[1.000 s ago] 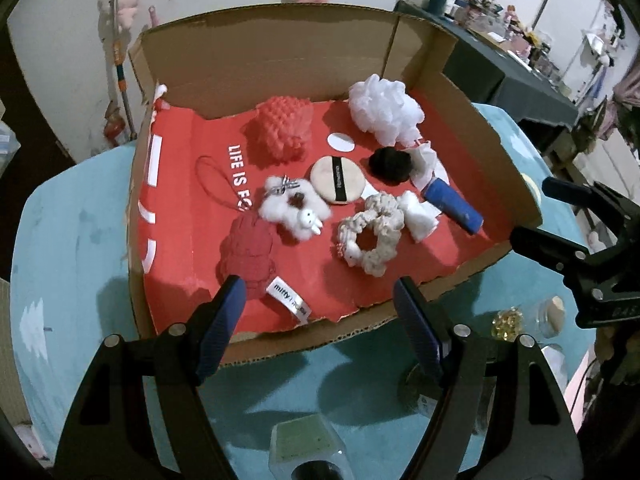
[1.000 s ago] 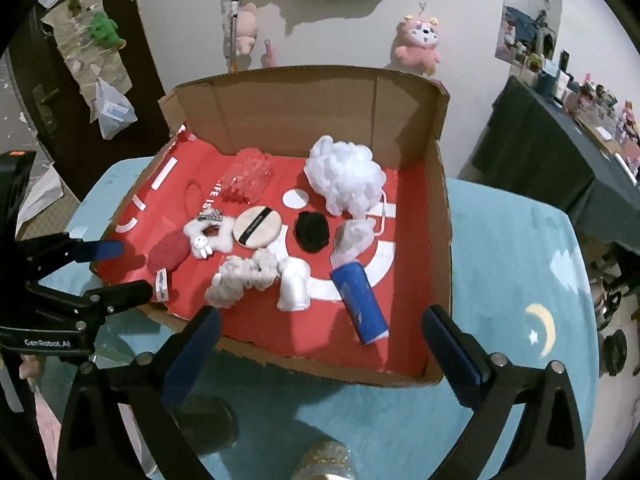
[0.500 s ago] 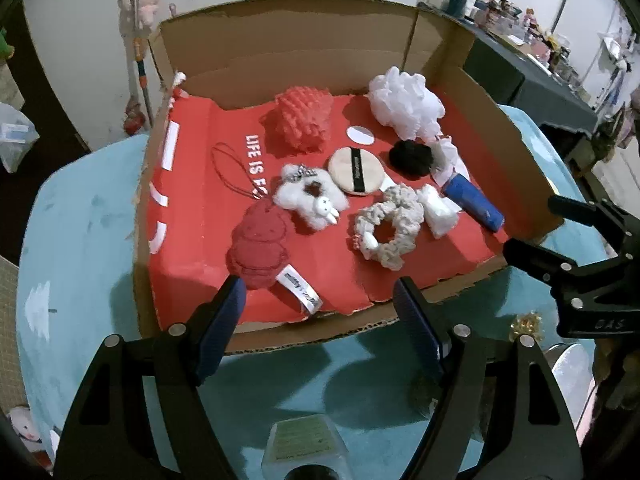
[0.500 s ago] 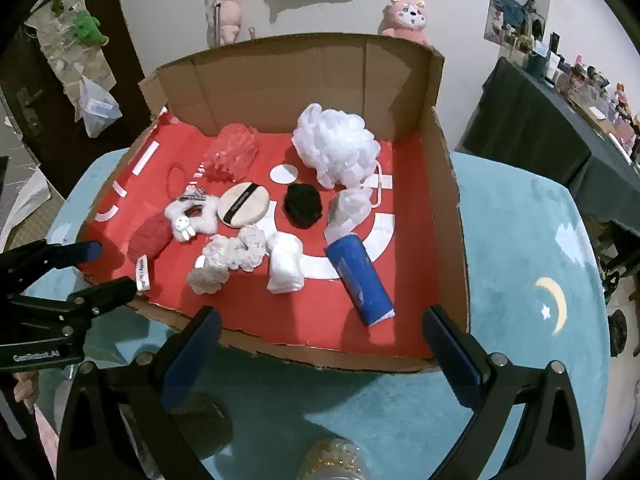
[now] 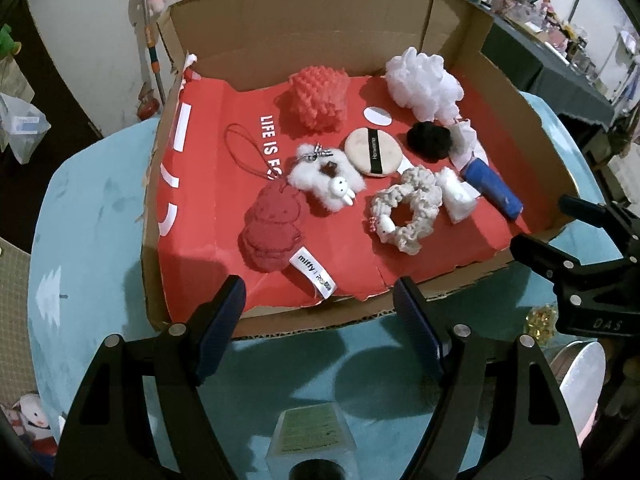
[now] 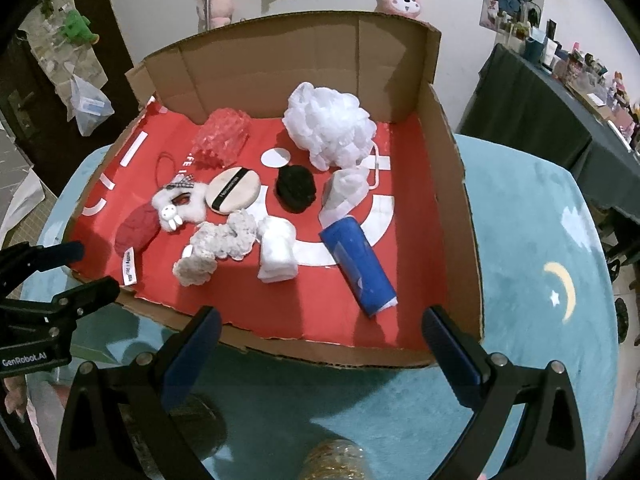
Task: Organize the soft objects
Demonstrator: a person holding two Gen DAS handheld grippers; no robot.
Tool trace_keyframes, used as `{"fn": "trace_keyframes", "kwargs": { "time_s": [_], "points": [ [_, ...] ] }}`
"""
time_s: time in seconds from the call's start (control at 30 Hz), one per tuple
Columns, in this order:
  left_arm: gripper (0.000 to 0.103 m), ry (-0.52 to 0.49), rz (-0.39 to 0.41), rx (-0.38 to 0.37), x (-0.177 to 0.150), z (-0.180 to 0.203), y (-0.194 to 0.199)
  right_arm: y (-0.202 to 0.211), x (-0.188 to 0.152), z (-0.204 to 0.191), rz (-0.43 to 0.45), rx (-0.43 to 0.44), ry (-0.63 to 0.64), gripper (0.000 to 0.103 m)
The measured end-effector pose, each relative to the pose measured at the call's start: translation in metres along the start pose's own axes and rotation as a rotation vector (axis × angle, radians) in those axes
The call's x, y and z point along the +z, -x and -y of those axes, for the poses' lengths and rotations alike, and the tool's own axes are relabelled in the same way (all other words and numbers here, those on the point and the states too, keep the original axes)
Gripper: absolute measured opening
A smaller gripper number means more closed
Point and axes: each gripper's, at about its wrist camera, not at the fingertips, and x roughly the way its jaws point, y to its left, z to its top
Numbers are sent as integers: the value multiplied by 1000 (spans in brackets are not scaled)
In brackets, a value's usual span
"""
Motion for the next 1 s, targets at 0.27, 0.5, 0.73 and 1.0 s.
{"fn": "trace_keyframes", "kwargs": {
  "time_s": [0.27, 0.5, 0.73, 1.0],
  "points": [
    [75, 15, -42, -12, 0, -2, -4, -6, 1, -1, -24, -13, 8, 102],
    [75, 12, -44, -13, 0, -2, -5, -9, 1, 1, -35, -9, -1, 102],
    [75, 17, -33, -14, 3, -4, -1, -9, 0, 0, -40, -3, 2, 102],
    [75, 19, -46, -16, 1, -5, -4, -10, -1, -1, -45, -6, 5, 102]
  ]
}}
